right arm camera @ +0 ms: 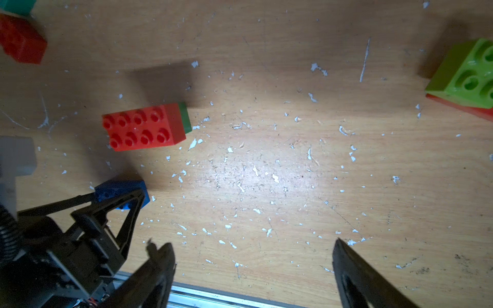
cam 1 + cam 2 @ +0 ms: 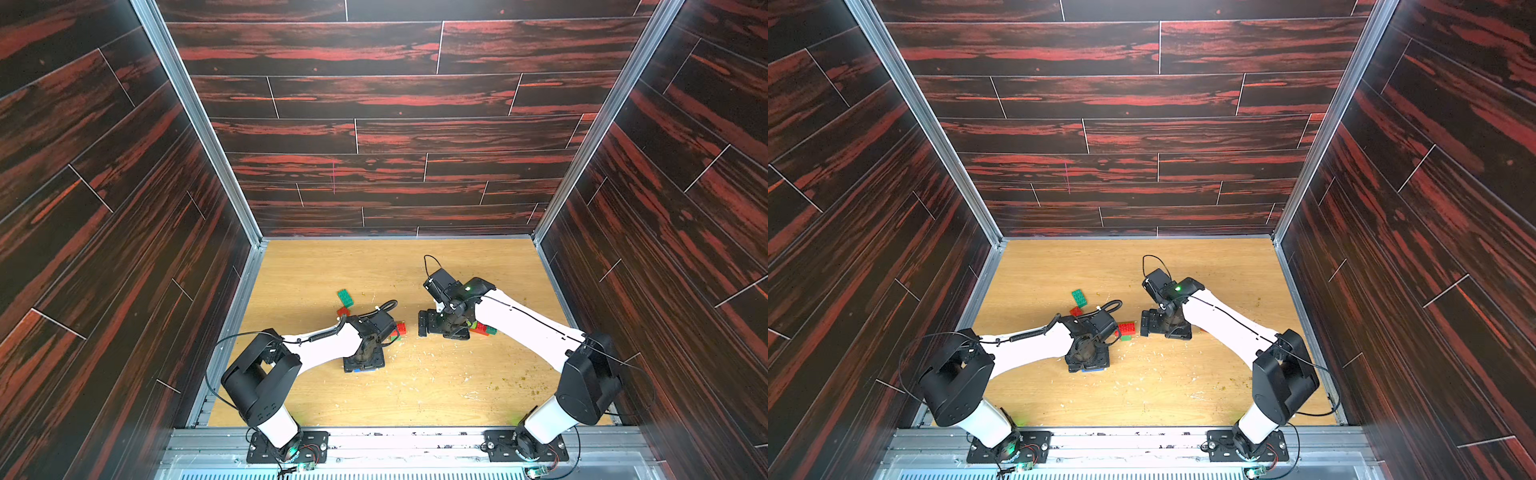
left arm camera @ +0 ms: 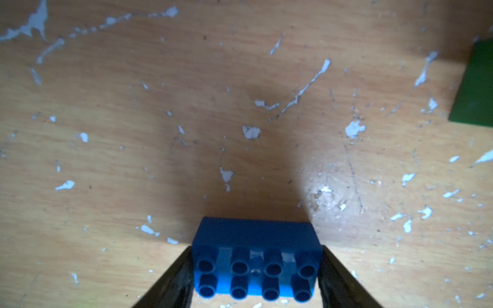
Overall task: Assemble a carrot with lego
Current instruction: Pick up the lego brick from the center of the board.
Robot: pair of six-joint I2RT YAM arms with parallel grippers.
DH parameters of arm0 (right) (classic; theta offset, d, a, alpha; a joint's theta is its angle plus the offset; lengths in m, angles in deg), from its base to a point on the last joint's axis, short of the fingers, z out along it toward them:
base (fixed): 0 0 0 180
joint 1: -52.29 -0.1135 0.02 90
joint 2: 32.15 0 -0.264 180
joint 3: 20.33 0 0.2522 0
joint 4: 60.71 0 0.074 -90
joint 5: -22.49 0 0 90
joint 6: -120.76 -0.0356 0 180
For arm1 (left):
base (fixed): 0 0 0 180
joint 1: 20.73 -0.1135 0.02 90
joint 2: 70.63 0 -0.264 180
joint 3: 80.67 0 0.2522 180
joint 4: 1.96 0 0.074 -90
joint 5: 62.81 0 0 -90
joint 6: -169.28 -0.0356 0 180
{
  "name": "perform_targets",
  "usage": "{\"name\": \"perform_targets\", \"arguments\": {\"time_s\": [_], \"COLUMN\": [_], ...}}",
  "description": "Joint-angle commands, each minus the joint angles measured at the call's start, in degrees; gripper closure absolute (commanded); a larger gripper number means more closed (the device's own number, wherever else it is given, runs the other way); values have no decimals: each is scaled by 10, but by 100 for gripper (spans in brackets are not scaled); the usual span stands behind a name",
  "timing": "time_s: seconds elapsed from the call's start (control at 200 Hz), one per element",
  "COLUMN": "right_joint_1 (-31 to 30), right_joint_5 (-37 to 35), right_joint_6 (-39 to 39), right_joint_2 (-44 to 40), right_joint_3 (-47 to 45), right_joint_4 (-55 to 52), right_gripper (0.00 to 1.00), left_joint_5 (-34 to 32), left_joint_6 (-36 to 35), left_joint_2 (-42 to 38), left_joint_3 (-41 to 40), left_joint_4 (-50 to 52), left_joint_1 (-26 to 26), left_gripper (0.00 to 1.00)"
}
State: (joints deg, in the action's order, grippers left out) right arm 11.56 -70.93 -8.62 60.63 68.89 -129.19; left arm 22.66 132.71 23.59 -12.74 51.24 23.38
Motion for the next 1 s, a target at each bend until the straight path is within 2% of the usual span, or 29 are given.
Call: {"name": "perform_targets", "arguments": {"time_s": [0.0,0.165,0.351,0.521,0.686,0.797,0.992], "right_joint_1": [3,7,15,34,49,60,78], "right_joint_5": [6,8,37,108,133,141,176], "right_joint_6": [7,9,12,9,14,17,11], "right_joint_2": [-16,-19,-38,-78,-103,-112,-134], "right_joint_3": [2,0,-28,-92,-126,-142,-182], "right_joint_4": [-1,-1,24,84,99,102,131], "right_gripper": [7,7,7,7,7,7,7], "left_joint_5": [-10,-14,-38,-55,-74,-80,-44], "left_joint_6": [2,5,12,12,10,10,14], "left_joint_2": [5,-4,-52,-85,-100,-89,-33], "left_joint_3": [15,17,41,81,134,169,234], "left_joint_4": [23,37,85,135,177,186,176], "left_joint_1": [0,0,1,1,11,17,19], "left_gripper": [32,41,51,54,54,54,54]}}
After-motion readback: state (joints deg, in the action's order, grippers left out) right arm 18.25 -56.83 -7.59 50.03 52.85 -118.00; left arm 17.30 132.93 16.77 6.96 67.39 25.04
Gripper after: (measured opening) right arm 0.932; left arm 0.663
